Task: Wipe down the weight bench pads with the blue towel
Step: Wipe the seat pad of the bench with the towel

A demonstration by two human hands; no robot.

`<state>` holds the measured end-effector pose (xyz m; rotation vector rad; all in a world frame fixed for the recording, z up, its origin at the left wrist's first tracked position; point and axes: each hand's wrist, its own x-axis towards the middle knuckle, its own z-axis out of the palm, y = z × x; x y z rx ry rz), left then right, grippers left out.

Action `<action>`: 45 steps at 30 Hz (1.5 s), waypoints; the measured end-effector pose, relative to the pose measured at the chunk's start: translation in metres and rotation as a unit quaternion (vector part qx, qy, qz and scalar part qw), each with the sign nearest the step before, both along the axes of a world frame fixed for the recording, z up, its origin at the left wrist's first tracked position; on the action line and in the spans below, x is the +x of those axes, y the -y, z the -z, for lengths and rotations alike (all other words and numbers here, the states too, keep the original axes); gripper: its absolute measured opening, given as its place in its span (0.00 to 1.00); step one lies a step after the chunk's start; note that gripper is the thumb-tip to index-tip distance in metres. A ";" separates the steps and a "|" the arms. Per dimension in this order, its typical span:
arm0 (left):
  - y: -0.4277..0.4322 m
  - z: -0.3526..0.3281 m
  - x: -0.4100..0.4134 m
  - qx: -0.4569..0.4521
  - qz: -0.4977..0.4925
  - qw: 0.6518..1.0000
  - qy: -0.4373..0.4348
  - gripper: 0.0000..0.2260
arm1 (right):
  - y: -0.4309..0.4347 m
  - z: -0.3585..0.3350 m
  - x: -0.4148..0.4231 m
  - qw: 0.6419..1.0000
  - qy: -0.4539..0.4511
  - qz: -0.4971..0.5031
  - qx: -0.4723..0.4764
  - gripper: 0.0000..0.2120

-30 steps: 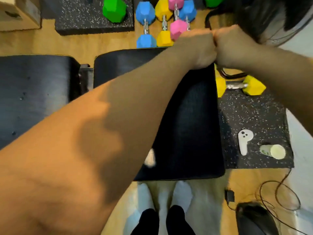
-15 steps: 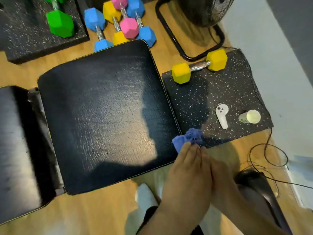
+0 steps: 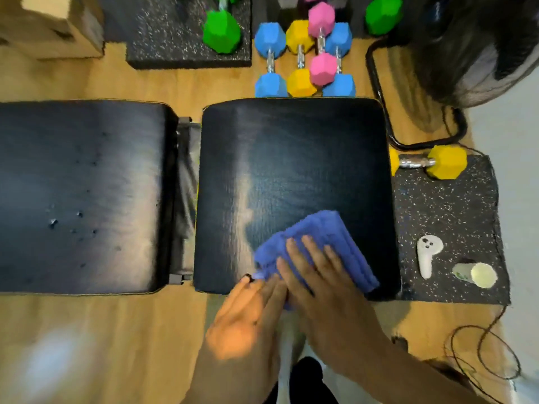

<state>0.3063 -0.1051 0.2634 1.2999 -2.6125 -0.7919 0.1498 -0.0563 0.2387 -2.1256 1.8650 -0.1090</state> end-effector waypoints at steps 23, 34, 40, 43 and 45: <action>-0.071 0.019 0.086 0.056 -0.373 0.922 -0.090 0.17 | 0.043 0.015 0.067 0.952 -0.024 -0.301 -0.043 0.17; -0.009 0.031 -0.002 -0.071 -0.015 0.997 0.010 0.22 | 0.007 -0.008 -0.030 0.989 -0.057 -0.137 0.005 0.26; 0.014 0.025 0.060 -0.064 -0.157 0.984 -0.053 0.11 | 0.050 0.018 0.040 0.972 -0.050 -0.213 -0.081 0.20; 0.027 0.025 0.078 -0.018 -0.212 0.975 -0.064 0.09 | 0.064 0.025 0.077 0.973 -0.032 -0.207 -0.102 0.18; 0.030 0.023 0.075 -0.004 -0.182 0.982 -0.046 0.13 | 0.064 0.025 0.076 0.977 -0.029 -0.183 -0.104 0.21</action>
